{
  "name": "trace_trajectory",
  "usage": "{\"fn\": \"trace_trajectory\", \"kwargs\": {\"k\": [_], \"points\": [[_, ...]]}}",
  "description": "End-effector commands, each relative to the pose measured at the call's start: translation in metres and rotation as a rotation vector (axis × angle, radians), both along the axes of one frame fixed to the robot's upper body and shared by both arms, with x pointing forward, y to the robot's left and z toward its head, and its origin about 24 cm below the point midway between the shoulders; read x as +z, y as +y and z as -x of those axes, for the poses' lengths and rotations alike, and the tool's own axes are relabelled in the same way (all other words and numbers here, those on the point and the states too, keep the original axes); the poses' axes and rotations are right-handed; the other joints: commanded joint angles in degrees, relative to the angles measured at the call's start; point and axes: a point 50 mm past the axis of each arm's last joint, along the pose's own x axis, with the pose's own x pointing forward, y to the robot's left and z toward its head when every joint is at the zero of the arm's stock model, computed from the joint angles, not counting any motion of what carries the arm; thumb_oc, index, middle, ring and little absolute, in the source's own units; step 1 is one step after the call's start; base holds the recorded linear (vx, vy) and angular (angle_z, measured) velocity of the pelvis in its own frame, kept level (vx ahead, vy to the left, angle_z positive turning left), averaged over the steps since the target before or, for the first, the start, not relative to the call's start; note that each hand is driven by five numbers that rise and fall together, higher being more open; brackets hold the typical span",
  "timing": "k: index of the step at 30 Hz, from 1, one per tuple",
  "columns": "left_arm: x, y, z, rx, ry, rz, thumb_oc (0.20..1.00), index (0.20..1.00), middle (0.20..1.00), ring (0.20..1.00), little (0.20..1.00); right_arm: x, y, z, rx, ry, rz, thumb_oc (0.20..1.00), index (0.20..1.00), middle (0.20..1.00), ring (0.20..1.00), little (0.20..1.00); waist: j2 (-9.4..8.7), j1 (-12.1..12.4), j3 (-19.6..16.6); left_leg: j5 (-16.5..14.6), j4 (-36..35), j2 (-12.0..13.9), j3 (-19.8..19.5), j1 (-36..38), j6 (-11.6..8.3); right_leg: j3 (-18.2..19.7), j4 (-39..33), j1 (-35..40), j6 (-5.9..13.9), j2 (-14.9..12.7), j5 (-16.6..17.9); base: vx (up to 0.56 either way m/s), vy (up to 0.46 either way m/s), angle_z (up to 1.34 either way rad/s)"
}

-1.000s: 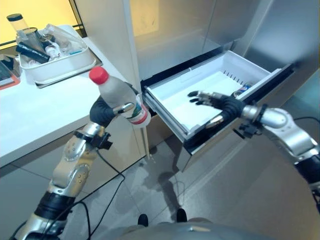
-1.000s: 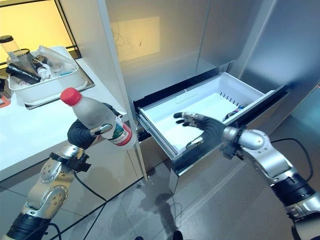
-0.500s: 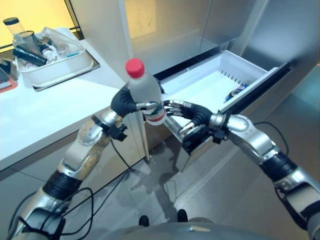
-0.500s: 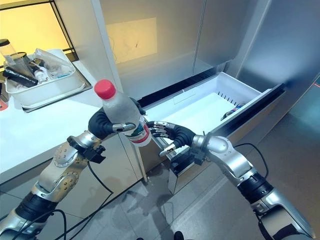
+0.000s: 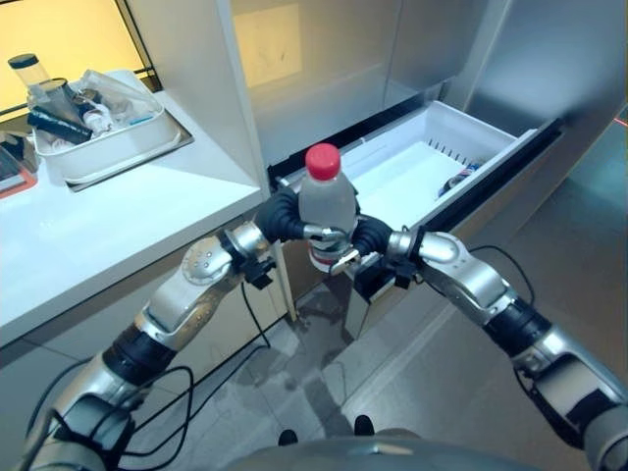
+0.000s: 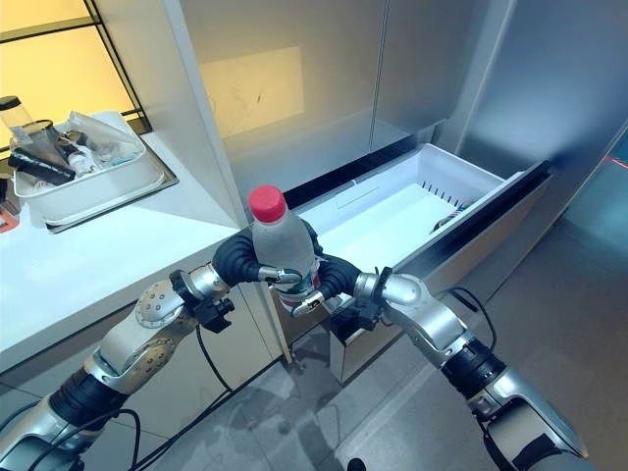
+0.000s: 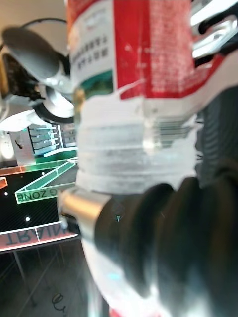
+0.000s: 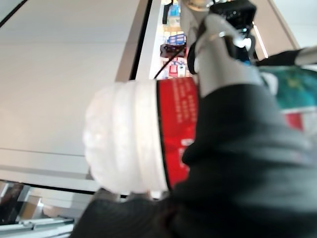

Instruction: Take the drinks into the refrigerator

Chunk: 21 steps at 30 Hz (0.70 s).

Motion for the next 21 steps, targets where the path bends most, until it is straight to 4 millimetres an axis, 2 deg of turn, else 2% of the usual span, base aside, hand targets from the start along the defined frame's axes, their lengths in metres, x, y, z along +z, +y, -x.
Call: {"fn": "trace_trajectory", "kwargs": {"k": [1, 8, 9, 10, 11, 21], "points": [[0.050, -0.018, -0.004, -0.077, -0.202, 0.120, 0.200, 0.200, 0.200, 0.200, 0.200, 0.028, 0.023, 0.000, 0.076, -0.110, -0.092, 1.000, 1.000, 1.000, 1.000, 1.000, -1.34, 0.1, -3.0, -8.0, 2.5, 0.2, -0.9, 3.4, 0.57, -2.4, 1.7, 3.9, 2.78, -2.2, -6.2, 0.00, 0.000, 0.00], [0.046, -0.019, -0.004, -0.060, -0.187, 0.143, 0.200, 0.200, 0.200, 0.200, 0.200, 0.031, 0.029, 0.004, 0.088, -0.117, -0.132, 1.000, 1.000, 1.000, 1.000, 1.000, -1.28, 0.0, -3.0, -8.1, 2.6, 0.1, -0.8, 3.5, 0.69, -2.2, 1.5, 4.1, 2.72, -2.1, -6.3, 0.00, 0.000, 0.00], [0.045, -0.019, -0.005, -0.057, -0.185, 0.141, 0.200, 0.200, 0.200, 0.200, 0.200, 0.032, 0.030, 0.005, 0.096, -0.113, -0.139, 0.818, 0.818, 0.818, 0.818, 0.818, -1.31, 0.0, -3.0, -8.1, 2.6, 0.2, -0.8, 3.5, 0.70, -2.2, 1.5, 4.0, 2.73, -2.1, -6.3, 0.00, 0.000, 0.00], [0.044, -0.019, -0.005, -0.054, -0.184, 0.140, 0.200, 0.200, 0.200, 0.200, 0.200, 0.031, 0.030, 0.006, 0.099, -0.108, -0.145, 0.354, 0.354, 0.354, 0.354, 0.354, -1.32, -0.1, -3.0, -8.1, 2.6, 0.2, -0.9, 3.6, 0.70, -2.2, 1.5, 4.0, 2.74, -2.1, -6.3, 0.00, 0.000, 0.00], [0.044, -0.018, -0.005, -0.048, -0.187, 0.140, 0.200, 0.200, 0.200, 0.200, 0.200, 0.032, 0.030, 0.007, 0.109, -0.108, -0.147, 0.200, 0.200, 0.200, 0.200, 0.200, -1.32, -0.1, -3.0, -8.1, 2.6, 0.2, -0.9, 3.6, 0.70, -2.3, 1.6, 4.1, 2.73, -2.1, -6.4, 0.00, 0.000, 0.00], [0.041, -0.020, -0.006, -0.030, -0.176, 0.174, 0.200, 0.200, 0.200, 0.200, 0.200, 0.025, 0.035, 0.014, 0.149, -0.046, -0.174, 0.200, 0.200, 0.200, 0.200, 0.200, -1.45, 0.0, -2.9, -7.8, 2.4, 0.3, -1.4, 3.6, 0.62, -2.8, 1.6, 4.4, 2.59, -2.1, -6.6, 0.00, 0.000, 0.00]]}}
